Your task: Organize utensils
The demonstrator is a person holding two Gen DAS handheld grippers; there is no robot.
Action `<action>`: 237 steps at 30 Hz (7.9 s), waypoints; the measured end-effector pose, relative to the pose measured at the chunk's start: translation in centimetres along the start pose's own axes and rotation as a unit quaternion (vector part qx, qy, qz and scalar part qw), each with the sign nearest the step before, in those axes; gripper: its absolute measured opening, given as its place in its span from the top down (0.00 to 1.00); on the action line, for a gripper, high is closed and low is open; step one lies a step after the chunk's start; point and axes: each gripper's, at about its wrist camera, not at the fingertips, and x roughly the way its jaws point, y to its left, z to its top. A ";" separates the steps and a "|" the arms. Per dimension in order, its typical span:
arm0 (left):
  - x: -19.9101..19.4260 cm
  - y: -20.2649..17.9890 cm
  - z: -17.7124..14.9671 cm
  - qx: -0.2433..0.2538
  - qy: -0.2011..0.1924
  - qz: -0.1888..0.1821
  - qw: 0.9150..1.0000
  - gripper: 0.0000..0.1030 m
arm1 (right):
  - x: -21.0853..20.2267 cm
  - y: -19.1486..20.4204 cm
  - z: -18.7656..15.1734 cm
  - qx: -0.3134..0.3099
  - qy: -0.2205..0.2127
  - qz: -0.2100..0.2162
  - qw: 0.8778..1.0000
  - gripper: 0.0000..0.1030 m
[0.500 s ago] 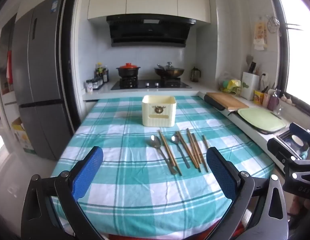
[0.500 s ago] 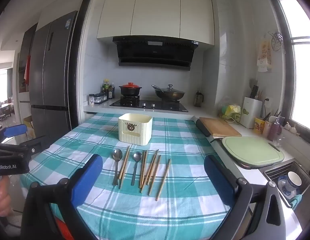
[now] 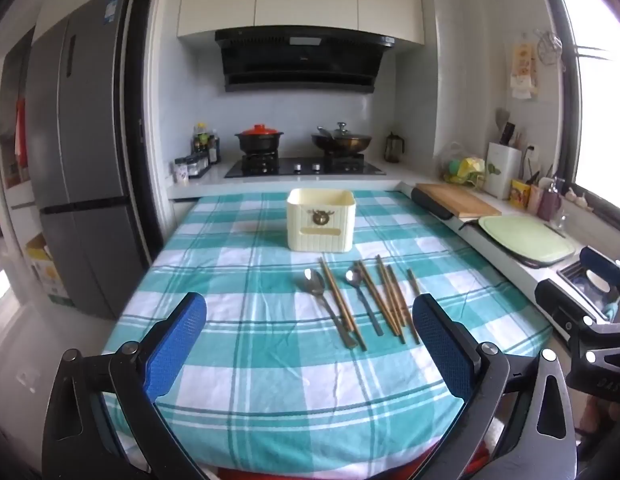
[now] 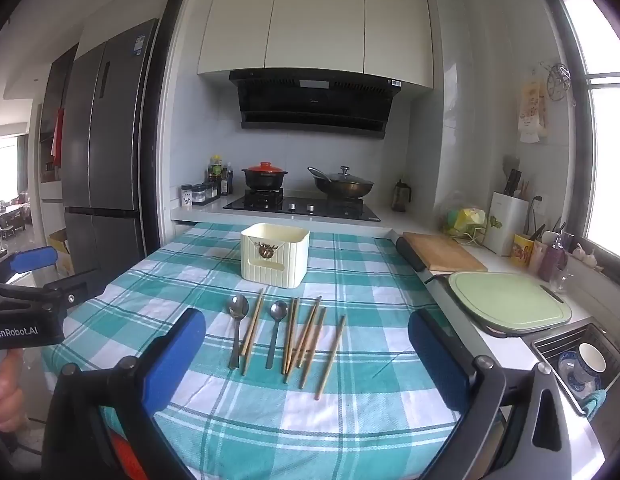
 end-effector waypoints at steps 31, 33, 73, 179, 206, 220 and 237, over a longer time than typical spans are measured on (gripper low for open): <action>-0.1 -0.4 0.2 0.001 -0.005 0.000 1.000 0.00 | 0.2 0.4 -0.1 0.001 -0.005 -0.001 1.000 0.00; -0.1 -0.4 0.2 0.000 -0.005 -0.001 1.000 0.00 | 0.2 0.3 -0.1 0.001 -0.004 0.000 1.000 0.00; -0.3 -0.9 0.5 -0.004 -0.010 -0.006 1.000 0.00 | 0.2 0.1 -0.2 0.003 -0.002 0.000 1.000 0.00; 2.7 1.2 0.1 -0.042 -0.004 0.027 0.999 0.00 | 2.9 0.2 -0.9 -0.014 0.034 -0.007 0.999 0.00; 8.8 2.2 -2.2 -0.059 0.058 -0.012 0.996 0.01 | 7.0 -2.3 -1.3 0.022 0.020 -0.004 1.000 0.00; 14.1 1.5 -3.5 -0.030 0.138 -0.010 0.990 0.00 | 11.2 -4.0 -2.8 0.027 0.038 -0.006 0.999 0.00; 30.2 2.0 -3.1 -0.071 0.233 0.005 0.970 0.01 | 14.5 -6.6 -4.5 0.044 0.118 -0.005 0.992 0.00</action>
